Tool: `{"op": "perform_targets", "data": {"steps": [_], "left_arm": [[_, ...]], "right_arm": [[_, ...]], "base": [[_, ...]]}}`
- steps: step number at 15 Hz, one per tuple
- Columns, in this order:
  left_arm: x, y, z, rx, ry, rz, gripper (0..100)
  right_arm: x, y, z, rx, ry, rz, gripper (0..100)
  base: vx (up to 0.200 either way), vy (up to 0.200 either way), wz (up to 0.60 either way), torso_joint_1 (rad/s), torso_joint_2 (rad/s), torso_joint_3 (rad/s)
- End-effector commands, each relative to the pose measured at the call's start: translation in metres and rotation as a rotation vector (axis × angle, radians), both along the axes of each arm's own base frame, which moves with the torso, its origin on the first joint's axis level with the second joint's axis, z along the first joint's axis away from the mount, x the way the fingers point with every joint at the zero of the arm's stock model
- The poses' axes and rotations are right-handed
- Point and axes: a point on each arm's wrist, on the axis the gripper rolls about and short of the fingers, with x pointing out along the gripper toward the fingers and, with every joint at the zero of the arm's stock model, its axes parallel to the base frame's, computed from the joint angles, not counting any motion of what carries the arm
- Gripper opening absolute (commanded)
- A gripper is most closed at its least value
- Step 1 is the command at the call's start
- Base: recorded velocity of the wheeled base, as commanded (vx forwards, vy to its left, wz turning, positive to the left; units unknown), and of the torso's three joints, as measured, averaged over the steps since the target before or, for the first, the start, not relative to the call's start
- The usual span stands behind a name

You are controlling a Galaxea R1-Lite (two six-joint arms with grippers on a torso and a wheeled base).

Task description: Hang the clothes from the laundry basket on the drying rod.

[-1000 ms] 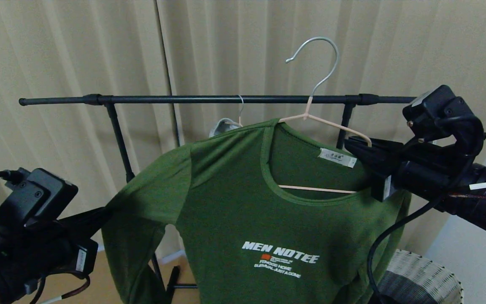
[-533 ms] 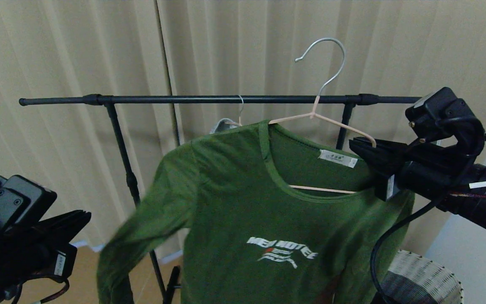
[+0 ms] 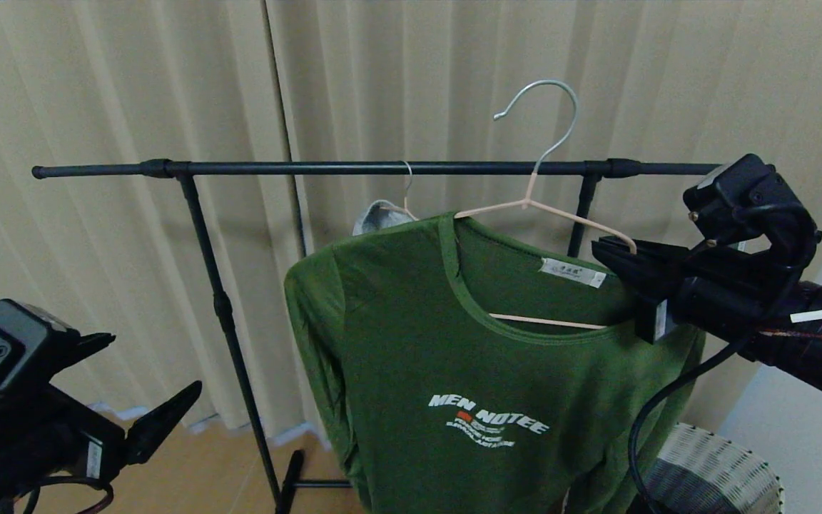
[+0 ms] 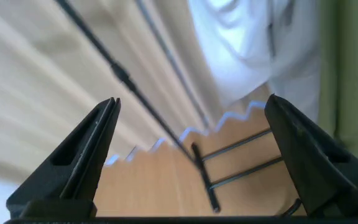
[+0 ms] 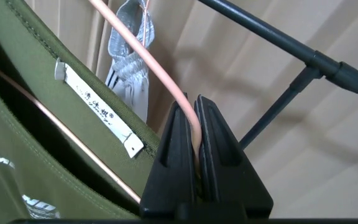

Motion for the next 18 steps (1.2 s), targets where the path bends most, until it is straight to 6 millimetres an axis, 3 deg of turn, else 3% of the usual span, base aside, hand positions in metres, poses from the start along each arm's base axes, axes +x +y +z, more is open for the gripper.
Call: {"op": "perform_targets", "data": {"steps": [1, 6, 13, 18], "left_arm": [[-0.013, 0.002, 0.008, -0.025, -0.063, -0.023, 100], [-0.013, 0.002, 0.010, -0.046, -0.068, -0.028, 100], [-0.022, -0.007, 0.015, -0.223, -0.055, -0.089, 100], [-0.036, 0.000, 0.008, -0.346, -0.036, -0.054, 100]], "right_arm": [[0.001, -0.004, -0.003, -0.006, 0.009, -0.018, 0], [0.004, -0.008, -0.004, -0.015, 0.025, -0.036, 0], [0.007, -0.034, -0.010, -0.039, 0.082, -0.142, 0], [-0.013, -0.053, -0.005, -0.079, 0.165, -0.214, 0]], "base": [[0.000, 0.000, 0.00, 0.000, 0.00, 0.000], [0.000, 0.000, 0.00, 0.000, 0.00, 0.000], [0.000, 0.000, 0.00, 0.000, 0.00, 0.000], [0.000, 0.000, 0.00, 0.000, 0.00, 0.000]]}}
